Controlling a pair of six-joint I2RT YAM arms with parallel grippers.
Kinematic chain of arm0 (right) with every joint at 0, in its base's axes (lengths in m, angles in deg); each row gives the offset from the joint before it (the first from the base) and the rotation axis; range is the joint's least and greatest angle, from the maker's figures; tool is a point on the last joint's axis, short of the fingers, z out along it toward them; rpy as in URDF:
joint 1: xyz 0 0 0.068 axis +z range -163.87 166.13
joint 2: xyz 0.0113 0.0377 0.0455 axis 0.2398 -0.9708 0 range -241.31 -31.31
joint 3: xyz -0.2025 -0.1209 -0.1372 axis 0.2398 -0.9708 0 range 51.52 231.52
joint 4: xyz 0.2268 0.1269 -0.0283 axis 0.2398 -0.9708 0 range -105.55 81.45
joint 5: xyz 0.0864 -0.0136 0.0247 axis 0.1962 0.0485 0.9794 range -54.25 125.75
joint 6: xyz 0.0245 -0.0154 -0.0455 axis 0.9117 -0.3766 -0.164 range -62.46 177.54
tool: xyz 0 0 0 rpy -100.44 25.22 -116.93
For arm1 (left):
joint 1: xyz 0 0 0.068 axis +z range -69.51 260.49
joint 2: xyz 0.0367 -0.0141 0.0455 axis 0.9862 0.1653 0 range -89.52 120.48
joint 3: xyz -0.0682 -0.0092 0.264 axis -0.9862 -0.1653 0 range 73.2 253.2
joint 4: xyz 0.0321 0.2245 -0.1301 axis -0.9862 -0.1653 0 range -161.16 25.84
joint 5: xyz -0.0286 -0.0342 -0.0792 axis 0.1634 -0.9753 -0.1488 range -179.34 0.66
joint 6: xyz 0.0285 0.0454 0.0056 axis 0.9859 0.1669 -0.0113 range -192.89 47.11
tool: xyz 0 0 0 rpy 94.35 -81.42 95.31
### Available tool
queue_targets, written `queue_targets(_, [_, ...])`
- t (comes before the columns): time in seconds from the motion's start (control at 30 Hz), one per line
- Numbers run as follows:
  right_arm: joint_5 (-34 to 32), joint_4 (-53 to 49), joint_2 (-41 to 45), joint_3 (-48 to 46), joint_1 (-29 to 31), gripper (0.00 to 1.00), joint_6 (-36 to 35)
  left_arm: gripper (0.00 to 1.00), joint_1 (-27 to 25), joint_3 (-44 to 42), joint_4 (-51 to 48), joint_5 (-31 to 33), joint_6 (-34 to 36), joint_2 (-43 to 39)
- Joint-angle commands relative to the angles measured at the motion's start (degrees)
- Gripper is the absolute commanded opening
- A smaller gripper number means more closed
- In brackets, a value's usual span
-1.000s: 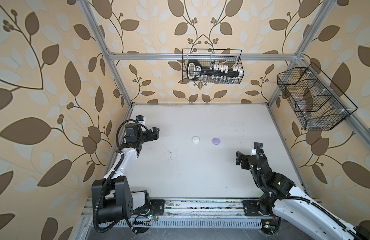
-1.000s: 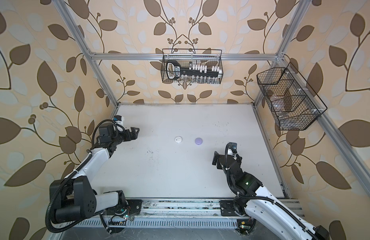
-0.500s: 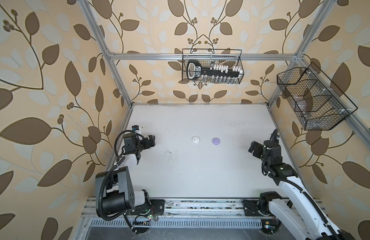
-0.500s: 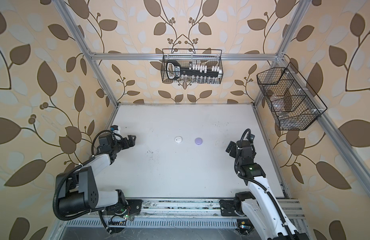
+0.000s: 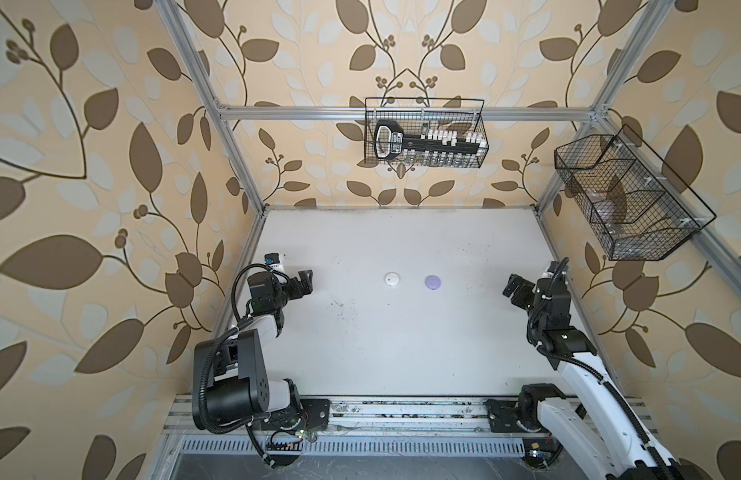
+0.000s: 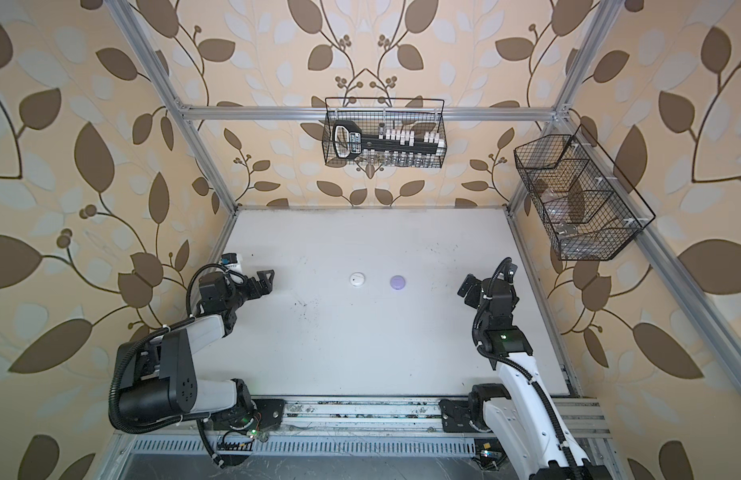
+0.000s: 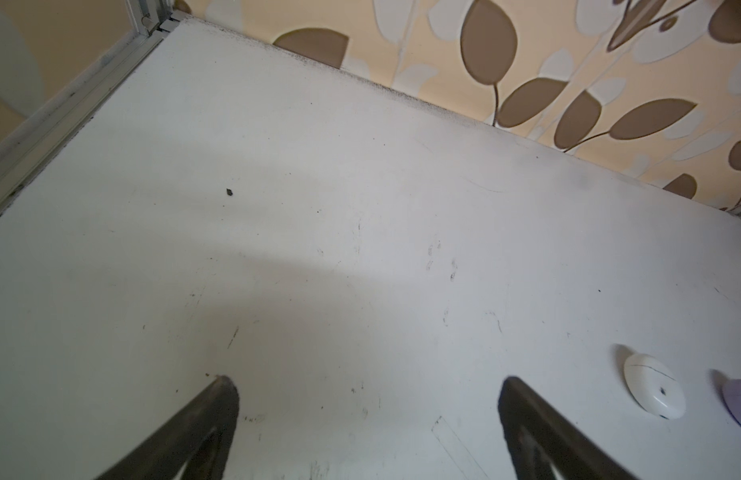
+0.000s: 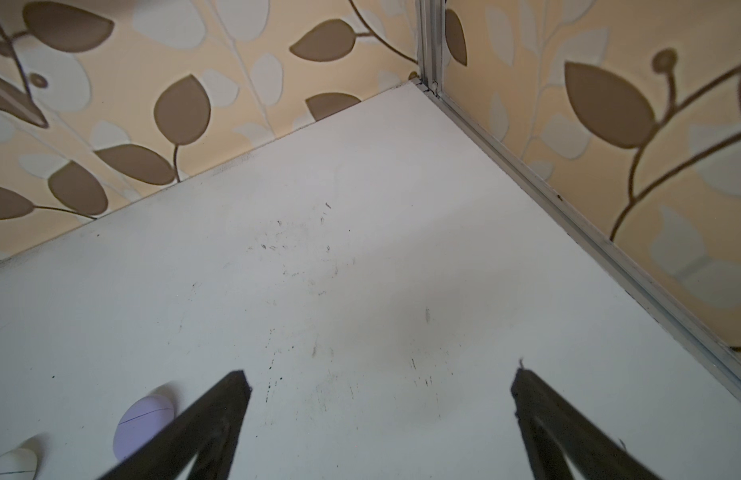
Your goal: Insert the wireless bluetooth earbuds into the charging case
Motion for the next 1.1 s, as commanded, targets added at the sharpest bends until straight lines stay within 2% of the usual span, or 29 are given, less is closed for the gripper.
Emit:
queue_targets(0.0, [-1.61, 3.40, -1.81, -0.30, -0.16, 1.00, -2.51, 0.99, -0.63, -0.08, 6.09, -2.59, -0.24, 2.18])
queue_targets(0.1, [-0.79, 7.10, -2.98, -1.36, -0.17, 1.00, -3.96, 0.99, -1.53, -1.97, 9.98, -3.19, 1.19, 3.33])
queue_targets(0.23, [0.86, 13.02, -3.33, -4.02, -0.20, 1.00, -6.47, 0.99, -5.84, -5.54, 15.76, -0.10, 5.17, 3.37])
queue_targets(0.3, [1.36, 15.63, -3.31, -5.30, 0.58, 1.00, -8.69, 0.99, -7.35, -5.03, 13.24, 1.98, 6.41, 2.64])
queue_targets(0.4, [-2.08, 20.02, -3.61, -7.42, 3.37, 1.00, -12.33, 0.99, -9.66, -4.09, 11.53, 5.32, 7.70, 3.29])
queue_targets(0.5, [-3.43, 24.24, -4.38, -9.26, 5.63, 1.00, -14.17, 0.99, -11.72, -4.36, 14.83, 9.87, 7.66, 6.91])
queue_targets(0.7, [-4.83, 31.64, -9.04, -11.55, 7.67, 1.00, -17.59, 0.99, -11.72, -3.81, 13.16, 9.76, 7.55, 6.80])
queue_targets(0.87, [-1.42, 41.15, -14.20, -13.90, 6.21, 1.00, -19.68, 0.99, -10.75, -3.60, 12.87, 7.98, 7.19, 6.85])
queue_targets(1.0, [7.81, 47.61, -18.86, -13.92, 2.98, 1.00, -21.59, 0.99, -10.78, -3.77, 13.18, 7.98, 7.13, 6.93])
queue_targets(1.07, [9.37, 49.37, -20.14, -13.89, 2.55, 1.00, -22.75, 0.99, -10.77, -3.73, 13.12, 7.98, 7.14, 6.93])
